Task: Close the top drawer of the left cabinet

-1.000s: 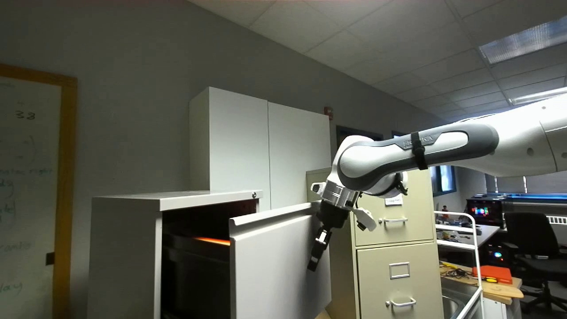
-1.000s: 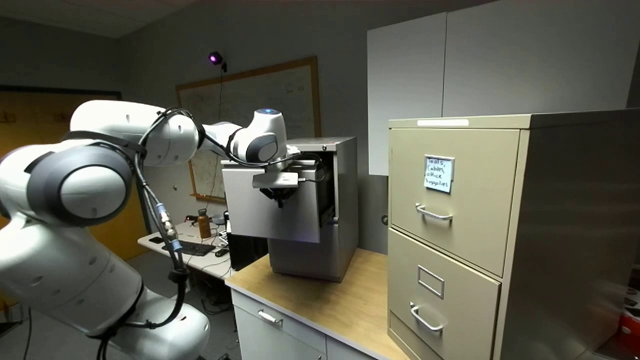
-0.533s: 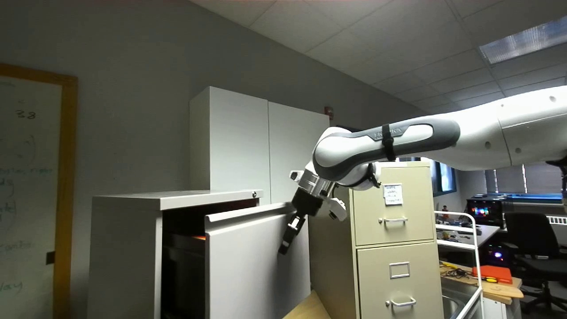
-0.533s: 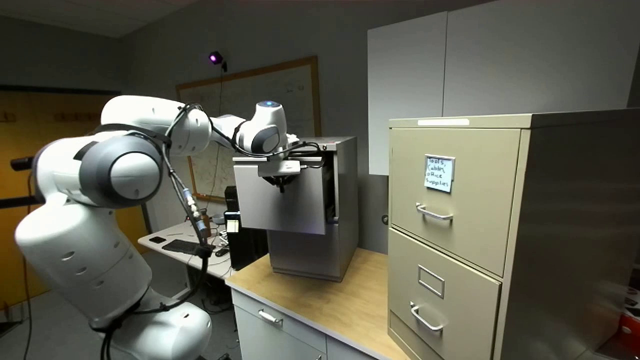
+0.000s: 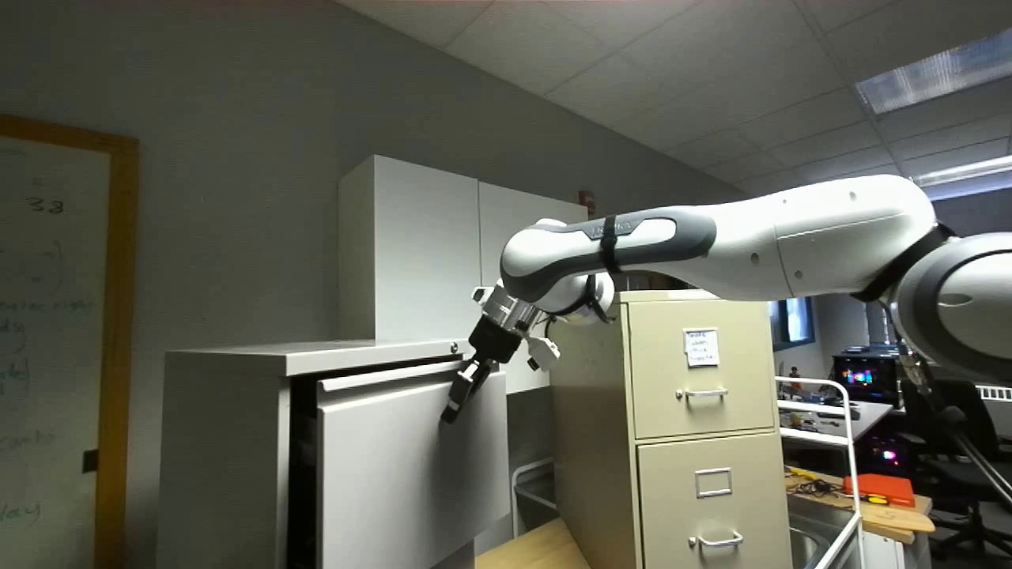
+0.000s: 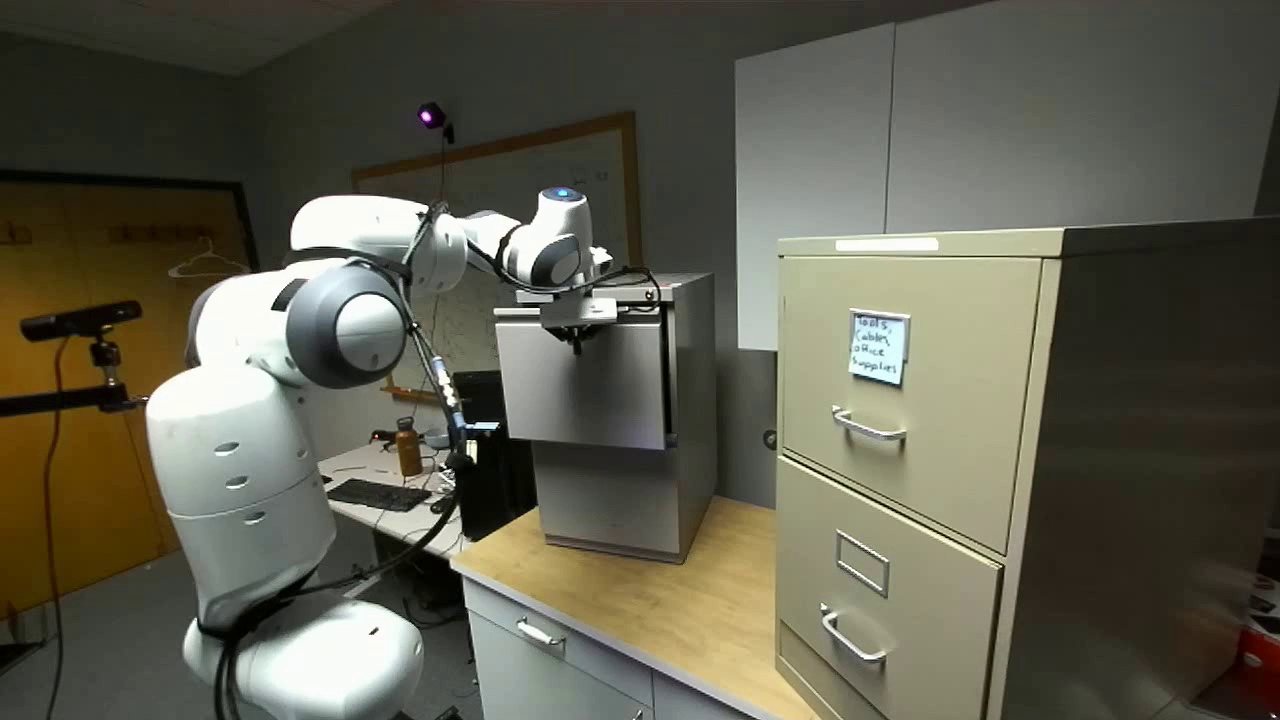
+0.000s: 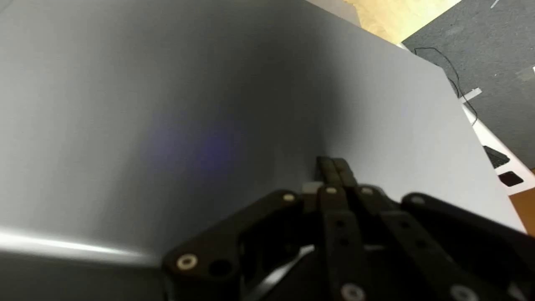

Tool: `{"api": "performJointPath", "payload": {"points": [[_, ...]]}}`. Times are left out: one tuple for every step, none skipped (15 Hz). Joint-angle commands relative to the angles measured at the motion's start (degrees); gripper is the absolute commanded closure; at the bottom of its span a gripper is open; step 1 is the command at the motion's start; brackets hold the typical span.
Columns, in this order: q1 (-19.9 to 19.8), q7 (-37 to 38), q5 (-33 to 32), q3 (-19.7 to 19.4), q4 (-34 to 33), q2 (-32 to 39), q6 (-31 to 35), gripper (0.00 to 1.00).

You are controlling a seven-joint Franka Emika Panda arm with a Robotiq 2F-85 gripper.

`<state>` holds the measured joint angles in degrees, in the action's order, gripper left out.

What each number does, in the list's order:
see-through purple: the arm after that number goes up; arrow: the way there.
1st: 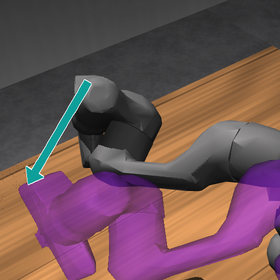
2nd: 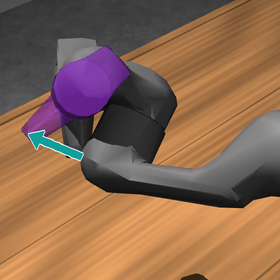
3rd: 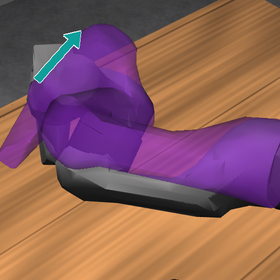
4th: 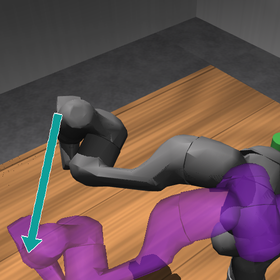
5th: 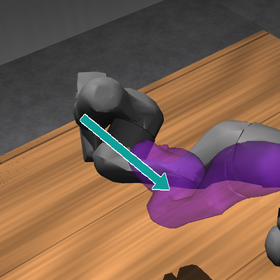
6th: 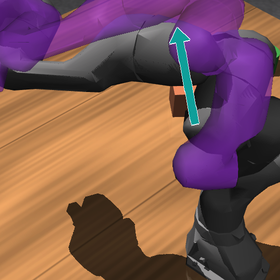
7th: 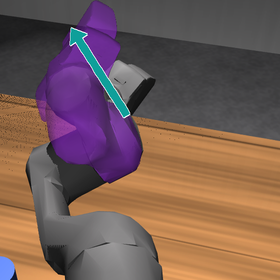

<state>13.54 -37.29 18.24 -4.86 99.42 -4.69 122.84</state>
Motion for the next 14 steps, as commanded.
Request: {"api": "performJointPath", "payload": {"points": [[-3.3, -1.9, 3.4, 2.9, -13.8, 10.0, -3.1, 1.00], [-4.1, -1.6, 3.7, 3.7, -16.4, 11.9, -3.9, 1.00], [-5.0, -1.3, 3.7, 4.6, -19.2, 13.9, -4.8, 1.00], [-5.7, -0.9, 3.4, 5.6, -21.8, 15.8, -5.7, 1.00], [-6.3, -0.6, 2.9, 6.5, -24.4, 17.6, -6.4, 1.00], [-4.3, -0.6, 2.9, 4.5, -26.4, 19.0, -7.2, 1.00], [-4.5, -0.5, 2.8, 4.8, -28.5, 20.4, -7.9, 1.00], [-7.1, 0.1, 1.7, 7.9, -30.6, 21.7, -8.7, 1.00], [-7.3, 0.3, 1.4, 8.4, -32.5, 22.9, -9.5, 1.00], [-7.7, 0.4, 1.0, 9.2, -34.5, 24.2, -10.3, 1.00], [-5.9, 0.0, 1.7, 7.2, -35.6, 24.8, -10.9, 1.00], [-6.1, 0.1, 1.5, 7.3, -36.9, 25.4, -12.4, 1.00], [-6.1, 0.3, 1.5, 7.2, -37.8, 25.8, -13.3, 1.00], [-6.1, 0.5, 1.4, 7.1, -38.5, 26.2, -14.0, 1.00]]}}
